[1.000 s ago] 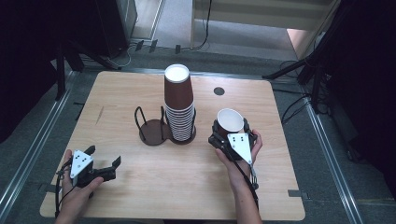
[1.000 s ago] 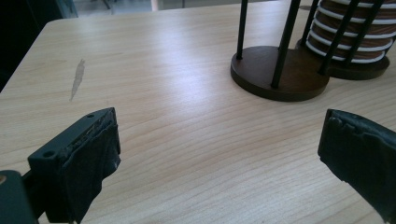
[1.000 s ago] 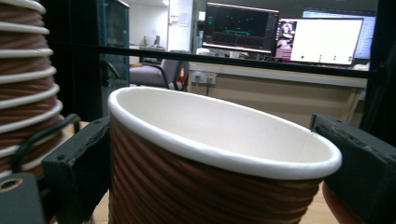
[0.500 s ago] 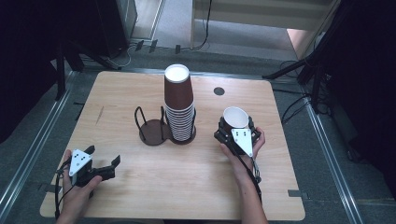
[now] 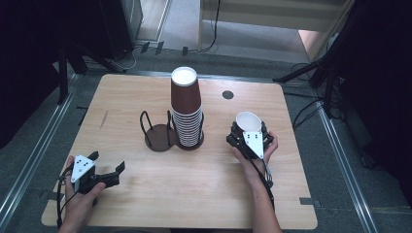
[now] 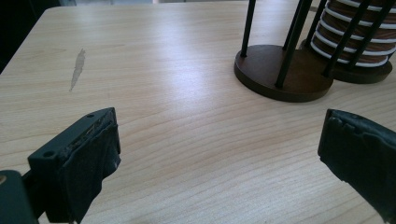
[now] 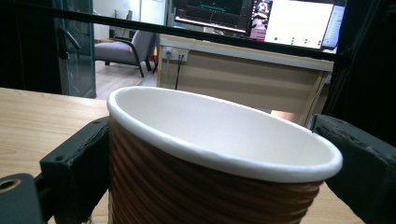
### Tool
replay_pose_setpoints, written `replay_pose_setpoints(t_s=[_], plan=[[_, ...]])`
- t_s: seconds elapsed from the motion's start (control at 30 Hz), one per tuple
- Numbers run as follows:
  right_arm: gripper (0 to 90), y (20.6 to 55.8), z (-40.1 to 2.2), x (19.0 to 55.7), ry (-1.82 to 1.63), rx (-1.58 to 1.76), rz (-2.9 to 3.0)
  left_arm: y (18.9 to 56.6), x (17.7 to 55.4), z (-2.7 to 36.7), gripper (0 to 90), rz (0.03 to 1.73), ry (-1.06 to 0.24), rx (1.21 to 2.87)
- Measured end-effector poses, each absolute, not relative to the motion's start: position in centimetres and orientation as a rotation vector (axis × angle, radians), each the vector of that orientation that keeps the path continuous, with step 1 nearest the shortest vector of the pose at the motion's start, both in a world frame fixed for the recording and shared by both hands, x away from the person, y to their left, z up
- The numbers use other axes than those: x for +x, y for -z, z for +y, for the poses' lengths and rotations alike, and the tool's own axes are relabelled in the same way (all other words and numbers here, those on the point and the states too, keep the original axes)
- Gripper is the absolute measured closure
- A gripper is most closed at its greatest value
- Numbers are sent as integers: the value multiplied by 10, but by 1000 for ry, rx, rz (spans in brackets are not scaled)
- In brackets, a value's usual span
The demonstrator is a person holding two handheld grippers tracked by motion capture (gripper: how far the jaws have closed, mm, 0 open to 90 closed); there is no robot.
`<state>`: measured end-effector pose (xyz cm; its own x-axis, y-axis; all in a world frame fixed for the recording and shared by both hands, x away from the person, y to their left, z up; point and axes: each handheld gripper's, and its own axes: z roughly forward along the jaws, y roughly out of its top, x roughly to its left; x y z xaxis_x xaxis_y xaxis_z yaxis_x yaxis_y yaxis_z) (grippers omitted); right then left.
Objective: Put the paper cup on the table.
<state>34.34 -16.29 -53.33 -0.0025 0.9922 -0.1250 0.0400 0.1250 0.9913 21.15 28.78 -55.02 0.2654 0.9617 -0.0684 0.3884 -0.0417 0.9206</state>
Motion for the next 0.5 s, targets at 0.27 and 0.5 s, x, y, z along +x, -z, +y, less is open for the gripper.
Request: replay_pose_setpoints(t_s=[0.27, 0.5], plan=[[37, 537, -164, 345, -1069, 1151, 1308, 550, 212, 289, 0, 1281, -766, 1599], [34, 537, -166, 345, -1075, 1163, 1315, 550, 213, 291, 0, 1291, -751, 1583]])
